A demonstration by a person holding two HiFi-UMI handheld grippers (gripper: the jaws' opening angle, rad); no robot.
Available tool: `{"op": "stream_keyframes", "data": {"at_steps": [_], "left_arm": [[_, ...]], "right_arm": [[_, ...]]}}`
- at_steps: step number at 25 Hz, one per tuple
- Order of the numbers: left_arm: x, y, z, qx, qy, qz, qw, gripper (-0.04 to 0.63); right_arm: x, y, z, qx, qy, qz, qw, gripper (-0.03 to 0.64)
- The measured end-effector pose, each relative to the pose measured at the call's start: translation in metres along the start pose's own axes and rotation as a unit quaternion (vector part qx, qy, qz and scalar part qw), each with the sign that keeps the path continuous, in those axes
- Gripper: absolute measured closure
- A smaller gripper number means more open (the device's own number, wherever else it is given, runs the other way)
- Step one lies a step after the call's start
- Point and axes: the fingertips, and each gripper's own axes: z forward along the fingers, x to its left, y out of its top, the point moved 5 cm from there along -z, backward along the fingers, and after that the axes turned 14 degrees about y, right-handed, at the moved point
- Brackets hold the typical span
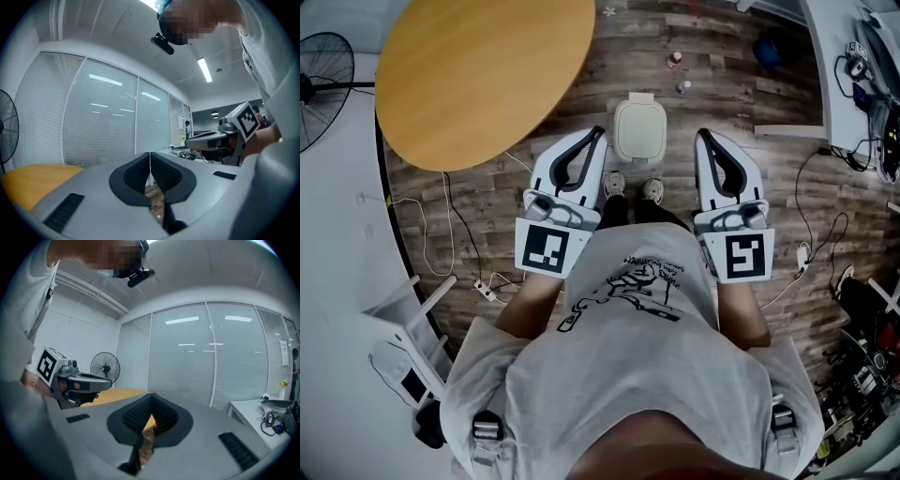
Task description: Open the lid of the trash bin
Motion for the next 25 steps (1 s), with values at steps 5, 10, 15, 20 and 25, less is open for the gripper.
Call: {"op": "stream_keyframes", "data": {"at_steps": [5, 10, 15, 20, 25], "left_arm": [[-0.005, -0.035, 0.004, 0.028, -0.018, 0.008, 0.9994, 0.572], [-0.010, -0.078, 0.010, 0.063, -0.029, 0.010, 0.9975, 0.572], [-0.013, -0.124, 0.014, 0.091, -0.043, 0.021, 0.9947, 0.572], [-0.017, -0.177, 0.020, 0.122, -0.052, 0.008, 0.9911, 0.572], [-0.022, -0.231, 0.020, 0.156, -0.062, -0.008, 0.9858, 0.572]], "right_arm": [[0.006, -0.035, 0.013, 0.041, 0.012, 0.004, 0.999, 0.610], [0.009, -0.083, 0.023, 0.096, 0.024, -0.001, 0.995, 0.609], [0.015, -0.136, 0.031, 0.153, 0.037, 0.001, 0.988, 0.609], [0.020, -0.187, 0.041, 0.193, 0.057, -0.017, 0.979, 0.609], [0.033, -0.245, 0.048, 0.241, 0.074, -0.016, 0.967, 0.608]]}}
